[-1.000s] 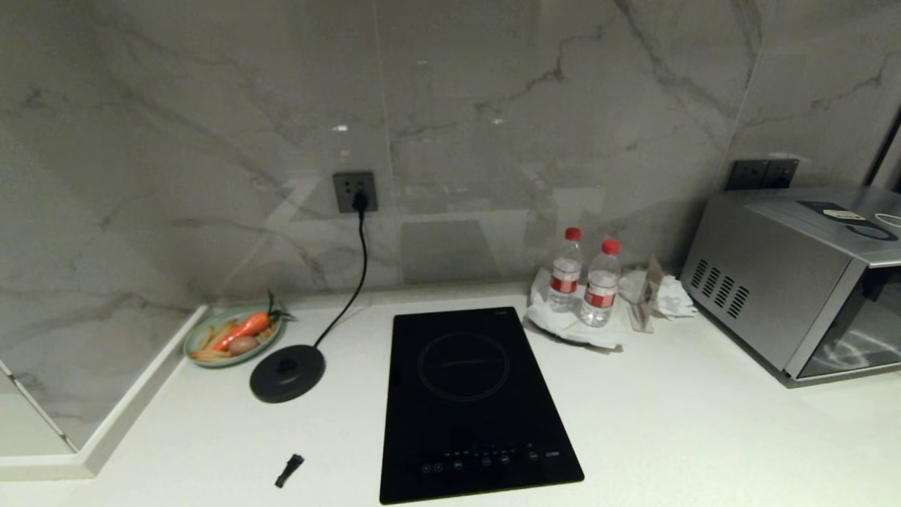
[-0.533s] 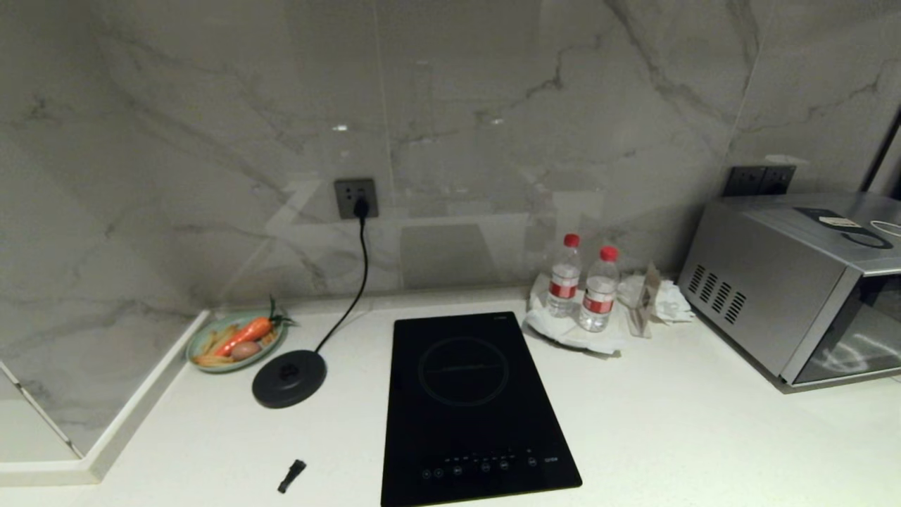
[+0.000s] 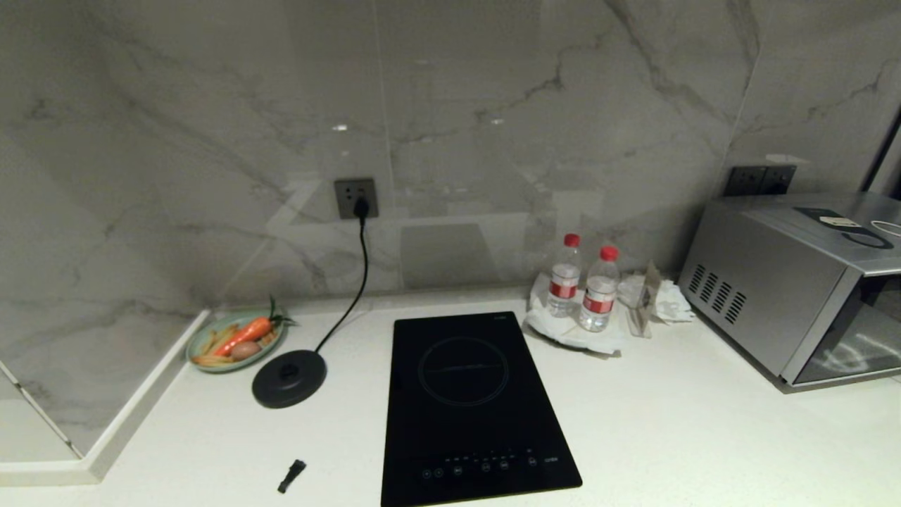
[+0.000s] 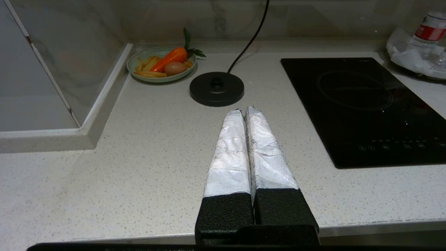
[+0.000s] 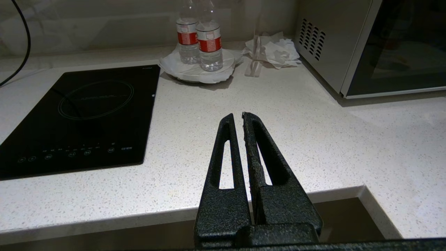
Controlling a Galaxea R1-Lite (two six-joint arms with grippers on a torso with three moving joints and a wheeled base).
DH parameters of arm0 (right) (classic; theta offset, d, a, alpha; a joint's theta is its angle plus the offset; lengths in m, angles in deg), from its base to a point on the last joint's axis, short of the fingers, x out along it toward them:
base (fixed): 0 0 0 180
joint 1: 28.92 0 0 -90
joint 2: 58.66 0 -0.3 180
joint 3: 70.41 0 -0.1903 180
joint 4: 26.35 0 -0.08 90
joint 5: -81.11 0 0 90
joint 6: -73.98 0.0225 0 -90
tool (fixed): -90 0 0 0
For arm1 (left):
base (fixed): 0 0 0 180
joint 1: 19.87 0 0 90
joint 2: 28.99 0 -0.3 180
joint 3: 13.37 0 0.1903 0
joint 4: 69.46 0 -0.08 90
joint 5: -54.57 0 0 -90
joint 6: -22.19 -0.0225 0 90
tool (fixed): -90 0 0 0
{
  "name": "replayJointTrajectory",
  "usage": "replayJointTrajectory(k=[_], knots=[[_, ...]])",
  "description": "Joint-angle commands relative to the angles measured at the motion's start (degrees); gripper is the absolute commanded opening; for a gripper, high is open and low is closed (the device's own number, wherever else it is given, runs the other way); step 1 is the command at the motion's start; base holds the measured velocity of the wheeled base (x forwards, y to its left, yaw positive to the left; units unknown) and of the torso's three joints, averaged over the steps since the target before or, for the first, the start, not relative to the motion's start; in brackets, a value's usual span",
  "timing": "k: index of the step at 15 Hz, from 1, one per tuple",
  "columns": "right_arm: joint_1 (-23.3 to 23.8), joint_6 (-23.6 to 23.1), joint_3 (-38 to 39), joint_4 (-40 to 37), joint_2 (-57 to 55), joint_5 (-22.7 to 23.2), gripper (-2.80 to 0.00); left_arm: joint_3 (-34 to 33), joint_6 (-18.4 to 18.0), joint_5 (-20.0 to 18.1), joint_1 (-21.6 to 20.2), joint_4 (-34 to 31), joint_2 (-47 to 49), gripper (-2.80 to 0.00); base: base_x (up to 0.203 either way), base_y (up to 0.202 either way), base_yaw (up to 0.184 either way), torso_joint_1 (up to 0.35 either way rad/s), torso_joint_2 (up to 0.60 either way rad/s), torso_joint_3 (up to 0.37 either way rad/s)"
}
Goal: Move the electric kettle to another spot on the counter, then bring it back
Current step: Grab the kettle
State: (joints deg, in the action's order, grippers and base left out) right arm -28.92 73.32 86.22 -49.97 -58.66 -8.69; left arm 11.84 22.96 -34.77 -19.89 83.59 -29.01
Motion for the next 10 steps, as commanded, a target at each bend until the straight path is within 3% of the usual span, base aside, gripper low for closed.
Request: replayJointTrajectory(k=[1,10], knots=[[0.0,-0.04,0.0,-0.02,0.0,0.06,-2.8,0.0,0.02,0.04,0.0,-0.02,0.02,-2.8,0.0,0.0,0.0,0.0,0.0,0.0],[0.0,0.12,0.0,-0.02,0.0,-0.03,-2.8,0.0,0.02,0.04,-0.05,-0.02,0.02,-2.8,0.0,0.0,0.0,0.0,0.0,0.0]])
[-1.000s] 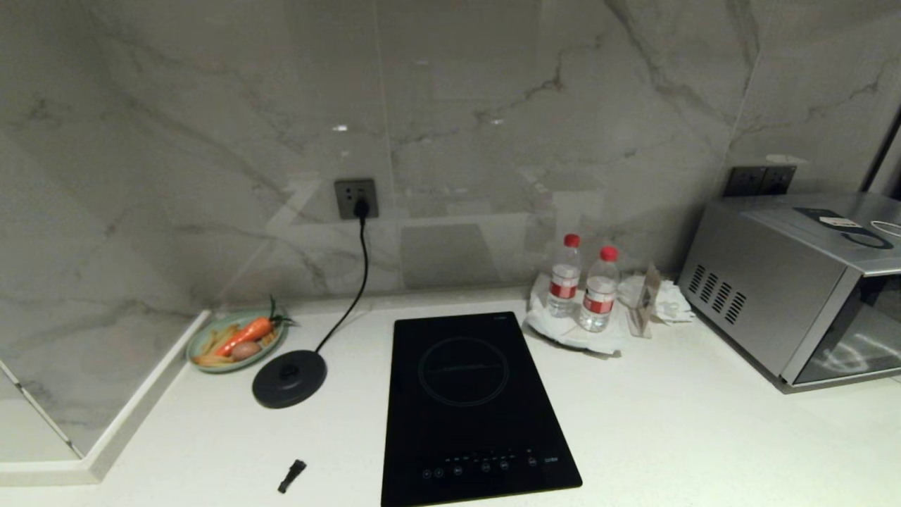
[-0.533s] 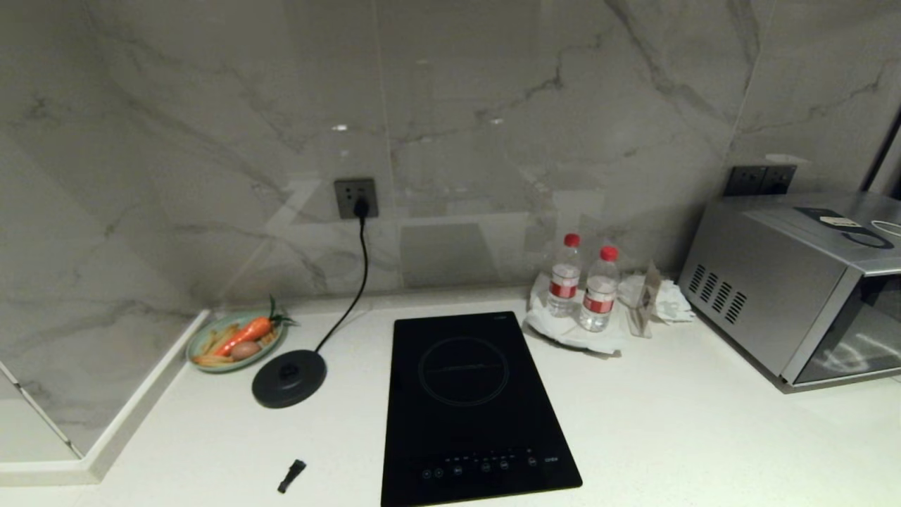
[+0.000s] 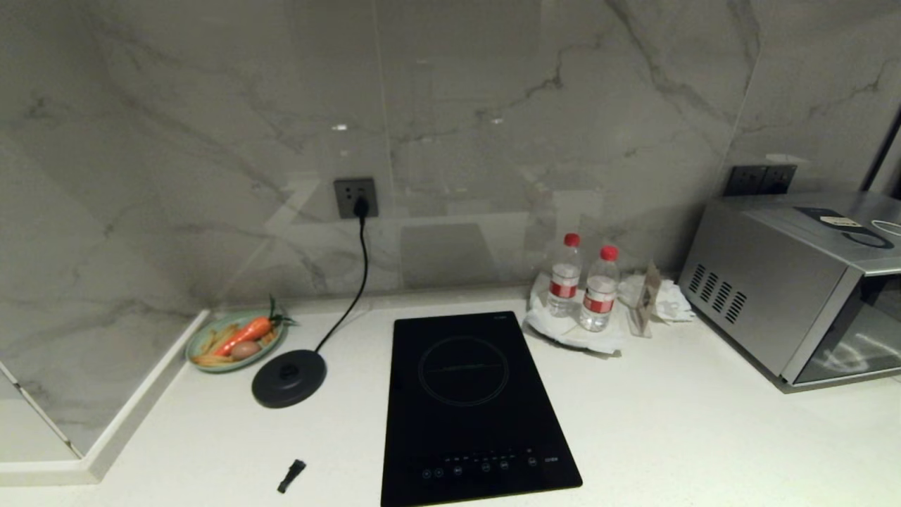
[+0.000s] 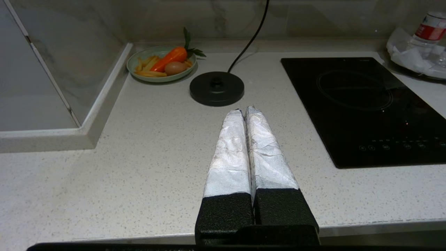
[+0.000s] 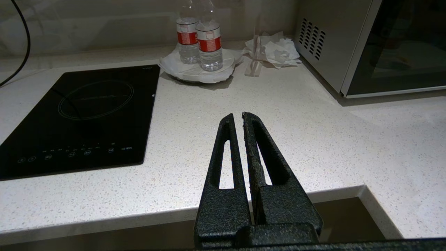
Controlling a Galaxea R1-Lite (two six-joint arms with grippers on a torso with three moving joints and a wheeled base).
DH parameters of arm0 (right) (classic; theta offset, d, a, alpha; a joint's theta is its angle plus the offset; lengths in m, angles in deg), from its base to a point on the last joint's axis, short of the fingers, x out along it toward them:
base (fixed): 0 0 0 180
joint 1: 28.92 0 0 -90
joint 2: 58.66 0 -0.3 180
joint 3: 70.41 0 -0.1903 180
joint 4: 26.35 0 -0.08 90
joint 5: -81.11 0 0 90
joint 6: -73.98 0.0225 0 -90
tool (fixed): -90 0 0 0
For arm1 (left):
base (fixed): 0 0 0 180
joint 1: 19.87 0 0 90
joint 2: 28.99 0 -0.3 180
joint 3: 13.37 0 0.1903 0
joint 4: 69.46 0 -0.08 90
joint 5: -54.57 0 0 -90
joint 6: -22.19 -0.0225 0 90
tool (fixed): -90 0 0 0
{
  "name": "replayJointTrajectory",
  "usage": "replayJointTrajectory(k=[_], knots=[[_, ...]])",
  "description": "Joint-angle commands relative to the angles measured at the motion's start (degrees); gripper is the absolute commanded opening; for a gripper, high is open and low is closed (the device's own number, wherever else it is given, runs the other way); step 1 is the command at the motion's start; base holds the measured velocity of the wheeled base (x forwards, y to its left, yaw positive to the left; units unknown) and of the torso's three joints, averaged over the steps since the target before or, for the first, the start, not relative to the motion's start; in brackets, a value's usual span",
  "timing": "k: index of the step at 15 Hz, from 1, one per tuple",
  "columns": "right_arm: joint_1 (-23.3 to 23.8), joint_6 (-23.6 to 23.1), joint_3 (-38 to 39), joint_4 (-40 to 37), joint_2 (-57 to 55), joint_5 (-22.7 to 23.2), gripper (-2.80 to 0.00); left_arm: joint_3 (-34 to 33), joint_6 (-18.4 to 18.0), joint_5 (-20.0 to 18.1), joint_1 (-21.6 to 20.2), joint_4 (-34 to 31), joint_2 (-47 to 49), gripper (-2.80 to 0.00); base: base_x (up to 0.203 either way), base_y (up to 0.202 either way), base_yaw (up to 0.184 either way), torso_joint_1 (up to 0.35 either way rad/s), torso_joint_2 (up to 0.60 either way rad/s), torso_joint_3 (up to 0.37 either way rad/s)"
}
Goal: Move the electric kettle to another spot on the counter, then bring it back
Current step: Grab the kettle
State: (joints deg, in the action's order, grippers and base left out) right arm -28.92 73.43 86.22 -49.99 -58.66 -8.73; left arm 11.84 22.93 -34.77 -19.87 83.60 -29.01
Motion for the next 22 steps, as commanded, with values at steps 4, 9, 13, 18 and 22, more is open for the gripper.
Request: replayJointTrajectory(k=[4,9,13,18,22], knots=[[0.0,-0.07,0.0,0.0,0.0,0.02,-2.8,0.0,0.05,0.04,0.0,-0.02,0.02,-2.8,0.0,0.0,0.0,0.0,0.0,0.0],[0.0,-0.07,0.0,0.0,0.0,0.02,-2.8,0.0,0.05,0.04,0.0,-0.02,0.02,-2.8,0.0,0.0,0.0,0.0,0.0,0.0],[0.0,-0.07,0.0,0.0,0.0,0.02,-2.8,0.0,0.05,0.04,-0.09,-0.02,0.02,-2.8,-0.003,-0.004,0.087,-0.002,0.0,0.001],[0.0,-0.07,0.0,0.0,0.0,0.02,-2.8,0.0,0.05,0.04,0.0,-0.02,0.02,-2.8,0.0,-0.008,0.176,0.0,0.0,0.004],[0.0,-0.07,0.0,0.0,0.0,0.02,-2.8,0.0,0.05,0.04,0.0,-0.02,0.02,-2.8,0.0,-0.009,0.172,-0.001,0.0,0.004]])
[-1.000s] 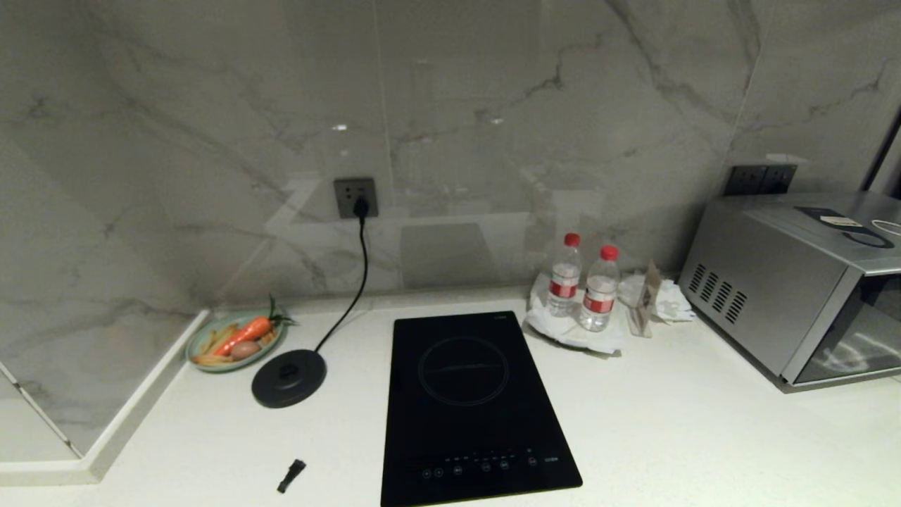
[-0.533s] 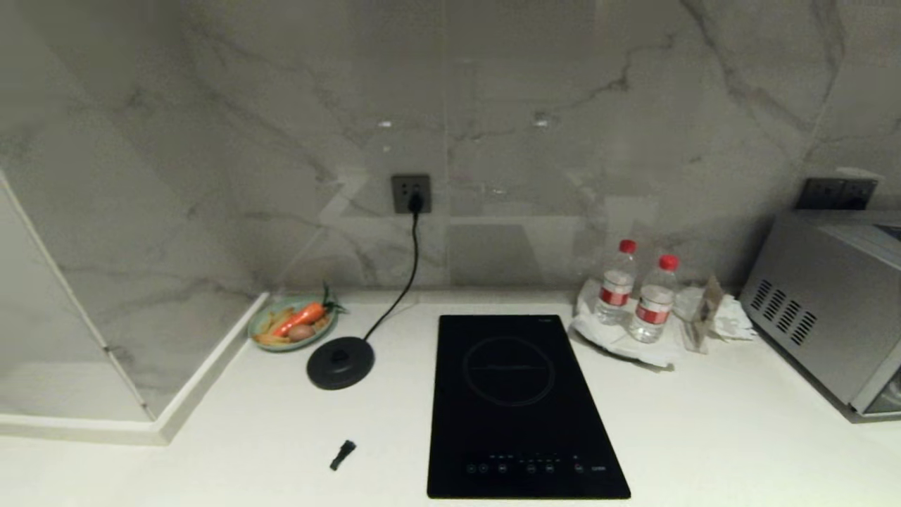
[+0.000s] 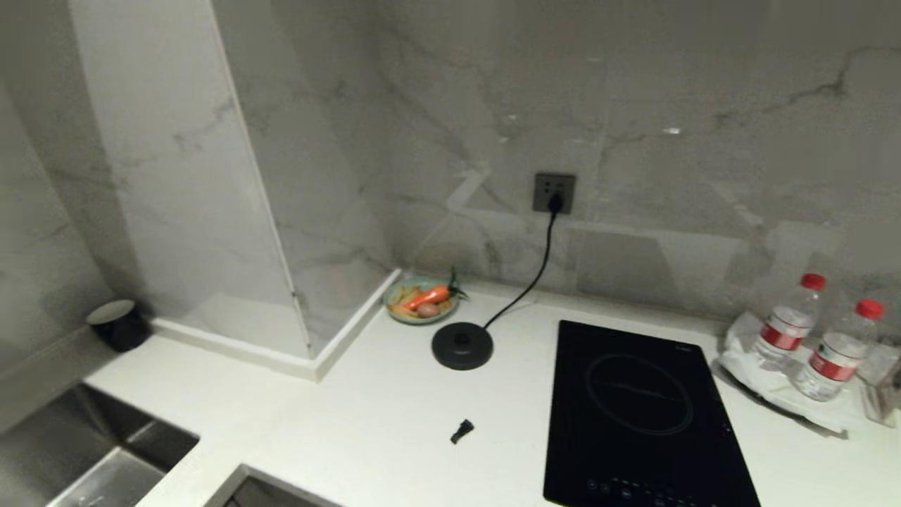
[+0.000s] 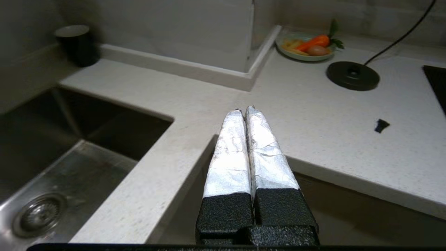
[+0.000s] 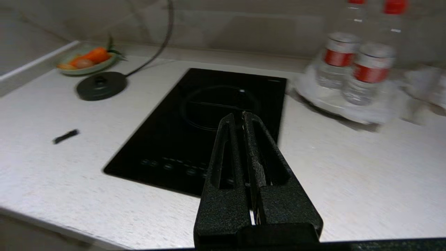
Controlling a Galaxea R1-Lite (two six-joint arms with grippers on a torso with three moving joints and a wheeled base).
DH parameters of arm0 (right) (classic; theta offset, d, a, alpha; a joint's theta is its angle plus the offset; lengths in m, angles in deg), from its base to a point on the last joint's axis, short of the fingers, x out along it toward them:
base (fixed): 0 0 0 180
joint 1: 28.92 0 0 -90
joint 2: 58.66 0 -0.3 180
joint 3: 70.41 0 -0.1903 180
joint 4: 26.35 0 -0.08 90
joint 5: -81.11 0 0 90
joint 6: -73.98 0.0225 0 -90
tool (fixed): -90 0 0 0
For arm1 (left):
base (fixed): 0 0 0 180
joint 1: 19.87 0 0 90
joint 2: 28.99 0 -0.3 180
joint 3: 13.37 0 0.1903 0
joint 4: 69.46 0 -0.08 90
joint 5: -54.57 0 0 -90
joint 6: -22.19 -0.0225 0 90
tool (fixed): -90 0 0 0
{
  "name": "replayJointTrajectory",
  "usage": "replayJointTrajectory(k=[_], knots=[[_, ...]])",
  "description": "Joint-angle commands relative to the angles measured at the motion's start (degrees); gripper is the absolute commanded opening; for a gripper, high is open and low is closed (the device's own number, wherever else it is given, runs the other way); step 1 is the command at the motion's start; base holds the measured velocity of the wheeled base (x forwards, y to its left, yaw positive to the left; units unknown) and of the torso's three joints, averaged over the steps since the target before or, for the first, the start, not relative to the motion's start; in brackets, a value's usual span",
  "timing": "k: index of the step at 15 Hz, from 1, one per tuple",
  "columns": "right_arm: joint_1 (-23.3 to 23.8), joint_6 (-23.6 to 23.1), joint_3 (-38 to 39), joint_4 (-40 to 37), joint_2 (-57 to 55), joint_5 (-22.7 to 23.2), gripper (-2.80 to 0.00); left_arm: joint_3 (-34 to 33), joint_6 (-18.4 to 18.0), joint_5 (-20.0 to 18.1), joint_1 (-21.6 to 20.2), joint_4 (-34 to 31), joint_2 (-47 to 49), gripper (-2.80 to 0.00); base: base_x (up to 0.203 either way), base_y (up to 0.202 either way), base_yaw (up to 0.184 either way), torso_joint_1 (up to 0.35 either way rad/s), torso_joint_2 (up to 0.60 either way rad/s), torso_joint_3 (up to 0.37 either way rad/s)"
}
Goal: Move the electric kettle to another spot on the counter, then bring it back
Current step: Grab the kettle
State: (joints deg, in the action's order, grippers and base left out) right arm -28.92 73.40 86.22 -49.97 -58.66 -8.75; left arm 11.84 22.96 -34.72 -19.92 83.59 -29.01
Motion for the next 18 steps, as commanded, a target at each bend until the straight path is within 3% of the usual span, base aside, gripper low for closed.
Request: replayJointTrajectory(k=[1,13,18], knots=[[0.0,-0.04,0.0,-0.01,0.0,0.04,-2.8,0.0,0.02,0.0,0.05,-0.02,0.02,-2.8,-0.001,-0.01,0.179,0.002,0.0,0.003],[0.0,-0.04,0.0,-0.01,0.0,0.04,-2.8,0.0,0.02,0.0,-0.03,-0.02,0.02,-2.8,-0.001,-0.007,0.173,0.001,0.01,0.003],[0.0,-0.04,0.0,-0.01,0.0,0.04,-2.8,0.0,0.11,0.0,0.05,-0.02,0.02,-2.8,0.001,-0.001,0.034,0.0,0.0,0.002]])
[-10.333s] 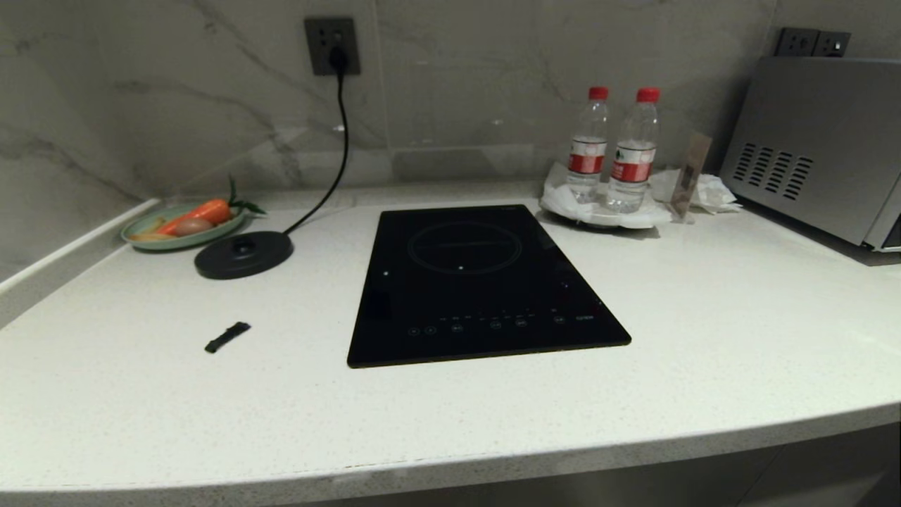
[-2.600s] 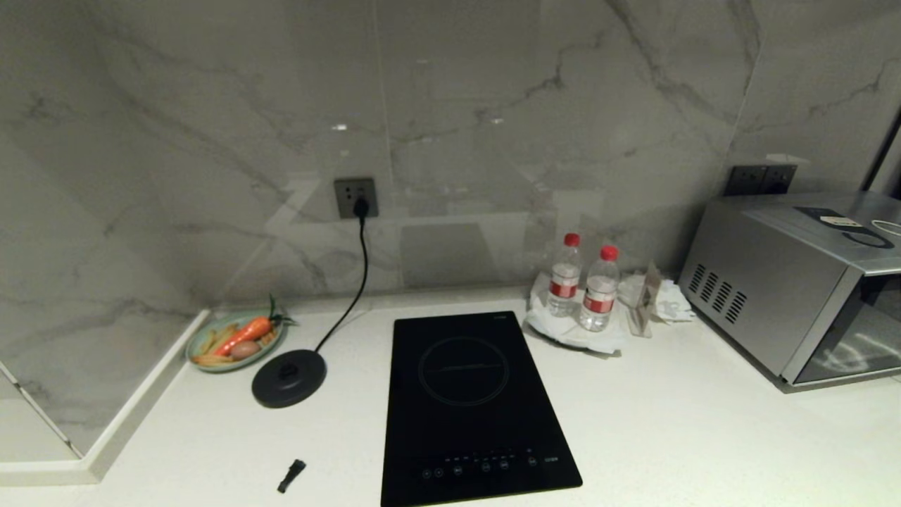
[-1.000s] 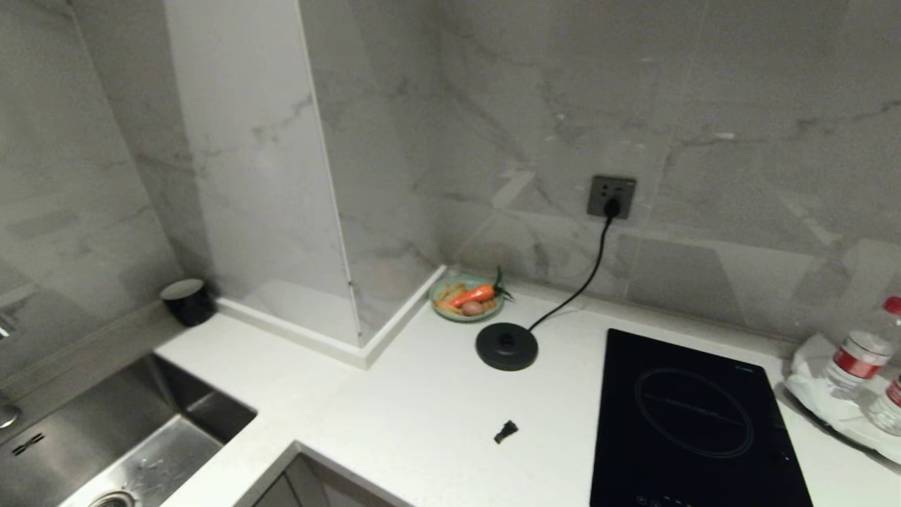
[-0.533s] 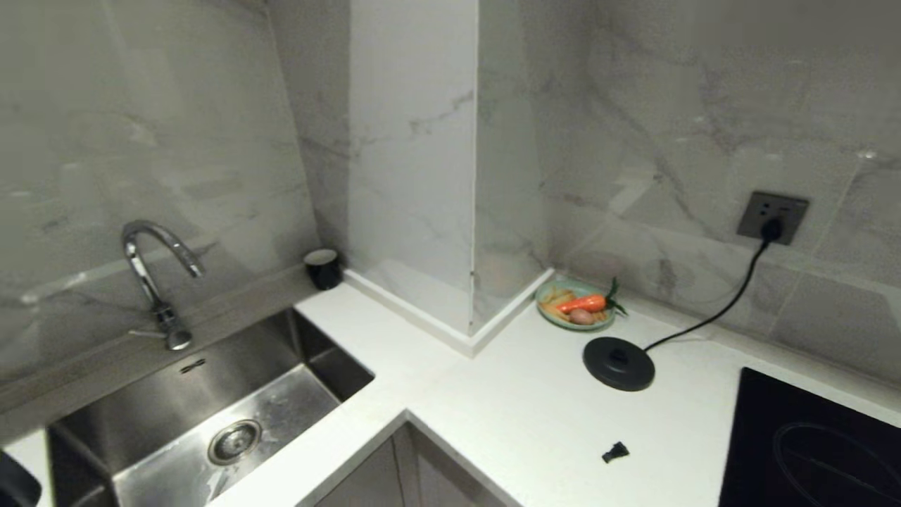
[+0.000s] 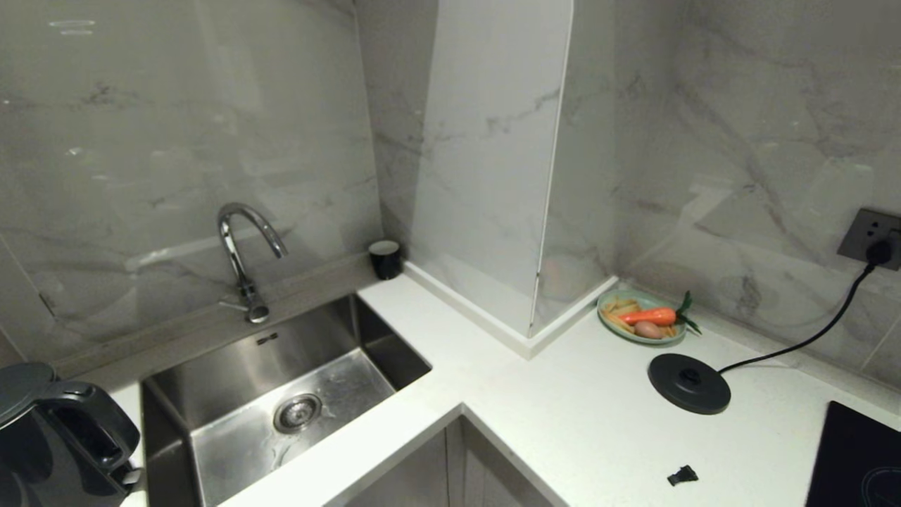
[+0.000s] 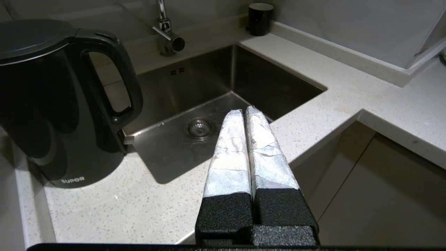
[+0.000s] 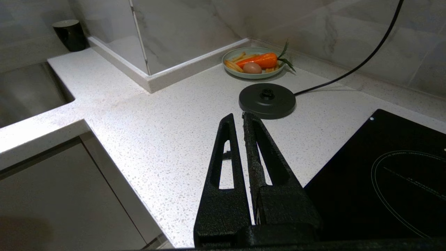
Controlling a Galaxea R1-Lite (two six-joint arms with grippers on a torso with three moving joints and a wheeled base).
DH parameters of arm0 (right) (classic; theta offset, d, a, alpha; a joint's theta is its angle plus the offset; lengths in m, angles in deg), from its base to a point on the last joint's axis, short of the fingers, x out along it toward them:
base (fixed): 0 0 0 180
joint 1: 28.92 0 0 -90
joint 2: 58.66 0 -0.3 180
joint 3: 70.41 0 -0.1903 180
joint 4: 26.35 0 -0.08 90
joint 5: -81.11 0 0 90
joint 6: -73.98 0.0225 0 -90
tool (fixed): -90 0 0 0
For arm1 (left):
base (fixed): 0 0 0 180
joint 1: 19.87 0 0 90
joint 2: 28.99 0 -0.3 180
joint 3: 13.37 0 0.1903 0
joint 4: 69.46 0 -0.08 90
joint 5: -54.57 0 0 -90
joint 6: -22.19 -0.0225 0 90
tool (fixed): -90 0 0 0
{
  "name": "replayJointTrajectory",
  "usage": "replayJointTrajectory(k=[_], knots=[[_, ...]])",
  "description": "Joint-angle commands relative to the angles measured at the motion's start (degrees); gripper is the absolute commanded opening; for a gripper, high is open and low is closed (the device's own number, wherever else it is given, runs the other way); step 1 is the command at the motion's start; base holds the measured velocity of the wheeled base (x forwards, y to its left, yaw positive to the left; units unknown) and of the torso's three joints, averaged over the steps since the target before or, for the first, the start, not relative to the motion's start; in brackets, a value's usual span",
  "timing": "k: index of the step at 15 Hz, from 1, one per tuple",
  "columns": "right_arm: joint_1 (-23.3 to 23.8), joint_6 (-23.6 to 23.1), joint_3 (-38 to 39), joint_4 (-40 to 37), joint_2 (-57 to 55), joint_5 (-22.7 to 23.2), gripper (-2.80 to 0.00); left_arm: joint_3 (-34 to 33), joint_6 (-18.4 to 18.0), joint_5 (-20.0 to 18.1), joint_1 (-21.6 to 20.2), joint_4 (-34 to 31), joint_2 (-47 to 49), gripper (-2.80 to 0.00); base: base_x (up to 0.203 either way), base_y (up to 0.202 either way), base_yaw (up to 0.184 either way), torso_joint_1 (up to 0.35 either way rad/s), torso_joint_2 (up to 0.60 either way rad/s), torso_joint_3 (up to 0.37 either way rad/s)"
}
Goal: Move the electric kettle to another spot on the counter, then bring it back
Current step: Grab the kettle
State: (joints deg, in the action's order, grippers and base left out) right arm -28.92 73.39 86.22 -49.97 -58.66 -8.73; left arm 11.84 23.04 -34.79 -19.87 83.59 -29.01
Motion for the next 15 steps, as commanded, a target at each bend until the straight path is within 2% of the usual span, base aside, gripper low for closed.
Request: replayJointTrajectory(k=[1,4,6,9,11,15], knots=[[0.0,-0.02,0.0,-0.01,0.0,0.02,-2.8,0.0,-0.06,0.07,0.0,-0.02,0.02,-2.8,0.0,0.0,0.0,0.0,0.0,0.0],[0.0,-0.02,0.0,-0.01,0.0,0.02,-2.8,1.08,-0.28,0.59,-0.1,-1.33,0.1,-2.8,0.0,0.0,0.0,0.0,0.0,0.0],[0.0,-0.02,0.0,-0.01,0.0,0.02,-2.8,7.8,0.11,1.12,-0.06,-3.86,3.73,-2.8,0.0,0.0,0.0,0.0,0.0,0.0],[0.0,-0.02,0.05,-0.01,0.0,0.02,-2.8,19.36,1.44,1.48,0.01,-5.69,20.96,-2.8,0.0,0.0,0.0,0.0,0.0,0.0],[0.0,0.06,0.0,-0.01,0.0,0.02,-2.8,24.77,1.89,2.19,-0.56,-6.39,33.87,-2.8,0.0,0.0,0.0,0.0,0.0,0.0],[0.0,0.06,0.0,-0.01,0.0,0.02,-2.8,28.6,2.41,6.39,-1.66,-6.98,55.82,-2.8,0.0,0.0,0.0,0.0,0.0,0.0]])
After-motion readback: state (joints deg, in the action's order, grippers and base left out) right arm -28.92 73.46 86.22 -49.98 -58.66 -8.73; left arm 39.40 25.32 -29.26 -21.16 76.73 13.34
